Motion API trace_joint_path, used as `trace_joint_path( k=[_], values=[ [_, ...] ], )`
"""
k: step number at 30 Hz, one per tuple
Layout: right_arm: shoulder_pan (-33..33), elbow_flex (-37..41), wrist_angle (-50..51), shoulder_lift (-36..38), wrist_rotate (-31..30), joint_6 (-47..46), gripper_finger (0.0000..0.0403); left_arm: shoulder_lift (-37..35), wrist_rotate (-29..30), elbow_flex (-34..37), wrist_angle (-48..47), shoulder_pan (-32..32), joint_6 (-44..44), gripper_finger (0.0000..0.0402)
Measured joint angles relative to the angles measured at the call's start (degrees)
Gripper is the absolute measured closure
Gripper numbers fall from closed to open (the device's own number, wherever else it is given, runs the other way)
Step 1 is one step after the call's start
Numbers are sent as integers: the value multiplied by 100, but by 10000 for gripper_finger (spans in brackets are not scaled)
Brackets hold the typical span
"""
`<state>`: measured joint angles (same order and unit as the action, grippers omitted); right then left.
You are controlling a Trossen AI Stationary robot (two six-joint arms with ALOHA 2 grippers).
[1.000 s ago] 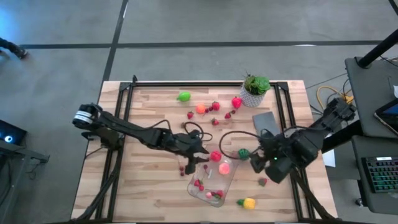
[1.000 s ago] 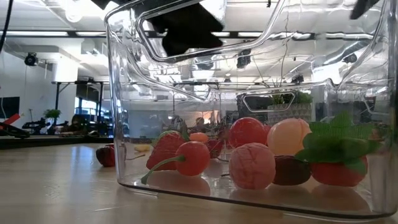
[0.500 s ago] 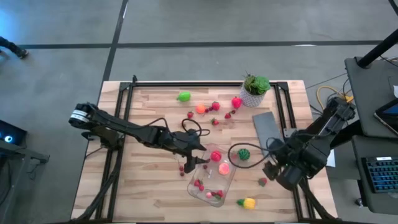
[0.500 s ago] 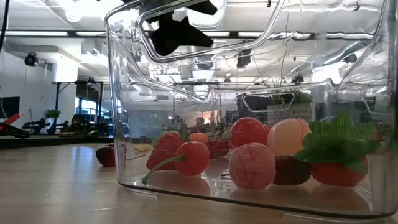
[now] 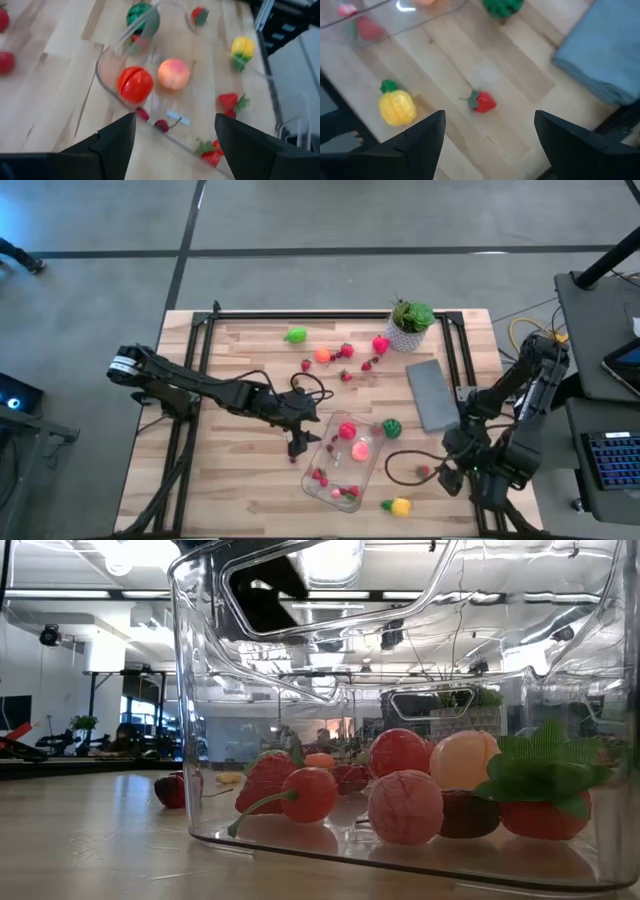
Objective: Pick and placing Produce into tupperware
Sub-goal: Put the red strawberry into the transparent basket
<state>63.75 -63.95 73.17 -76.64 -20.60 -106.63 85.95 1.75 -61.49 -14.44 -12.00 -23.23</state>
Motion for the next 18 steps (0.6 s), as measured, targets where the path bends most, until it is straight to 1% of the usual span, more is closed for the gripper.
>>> trace_joint_path(
  k=[3, 6, 12, 15, 18],
  values=[
    [123, 102, -81, 0, 50, 55, 106, -106, -60, 2, -549, -1, -8, 144],
    [255, 293, -269, -8, 247, -210, 106, -221, -122, 21, -757, -23, -36, 144],
    [542, 1044, -1652, 3, 260, -123, 109, -634, -223, 244, -681, -6, -45, 144],
    [561, 1397, -2028, -8, 258, -135, 111, -890, -209, 459, -720, 13, -50, 144],
    [546, 1649, -2177, -7, 256, -109, 111, -1183, -207, 743, -705, 16, -48, 144]
  ],
)
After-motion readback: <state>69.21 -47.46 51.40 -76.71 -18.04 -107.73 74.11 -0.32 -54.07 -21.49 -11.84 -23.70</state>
